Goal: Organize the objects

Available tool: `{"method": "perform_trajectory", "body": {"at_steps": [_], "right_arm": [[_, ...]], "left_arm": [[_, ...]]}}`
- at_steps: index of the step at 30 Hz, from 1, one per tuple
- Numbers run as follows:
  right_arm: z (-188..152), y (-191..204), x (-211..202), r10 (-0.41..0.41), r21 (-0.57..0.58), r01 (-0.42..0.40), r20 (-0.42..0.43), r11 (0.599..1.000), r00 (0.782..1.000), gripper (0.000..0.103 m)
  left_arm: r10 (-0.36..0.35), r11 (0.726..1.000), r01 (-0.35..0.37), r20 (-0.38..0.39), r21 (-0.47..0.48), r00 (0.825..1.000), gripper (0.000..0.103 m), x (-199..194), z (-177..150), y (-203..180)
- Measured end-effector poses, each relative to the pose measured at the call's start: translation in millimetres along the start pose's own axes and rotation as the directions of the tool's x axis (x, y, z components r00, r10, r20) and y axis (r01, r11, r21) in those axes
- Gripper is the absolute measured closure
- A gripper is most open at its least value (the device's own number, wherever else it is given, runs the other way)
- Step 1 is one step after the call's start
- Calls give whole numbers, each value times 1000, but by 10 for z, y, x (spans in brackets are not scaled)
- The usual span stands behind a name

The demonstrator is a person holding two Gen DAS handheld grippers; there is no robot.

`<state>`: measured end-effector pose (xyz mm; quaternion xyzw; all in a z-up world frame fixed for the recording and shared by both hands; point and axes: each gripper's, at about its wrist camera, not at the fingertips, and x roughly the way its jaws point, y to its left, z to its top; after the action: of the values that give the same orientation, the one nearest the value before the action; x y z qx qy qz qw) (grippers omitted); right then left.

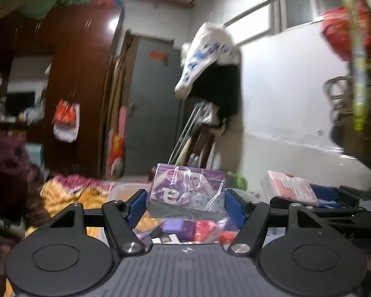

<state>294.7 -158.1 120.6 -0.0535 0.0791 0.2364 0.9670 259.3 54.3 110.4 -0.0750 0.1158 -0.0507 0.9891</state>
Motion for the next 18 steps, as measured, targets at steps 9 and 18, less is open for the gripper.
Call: {"method": "perform_trajectory", "body": {"at_steps": [9, 18], "right_arm": [[-132, -209, 178, 17, 52, -16, -24, 999, 1000, 0], [-385, -84, -235, -108, 34, 115, -158, 993, 981, 0]], "left_arm": [[70, 997, -71, -59, -11, 996, 3, 255, -154, 169], [63, 996, -67, 63, 58, 996, 0, -408, -380, 213]]}}
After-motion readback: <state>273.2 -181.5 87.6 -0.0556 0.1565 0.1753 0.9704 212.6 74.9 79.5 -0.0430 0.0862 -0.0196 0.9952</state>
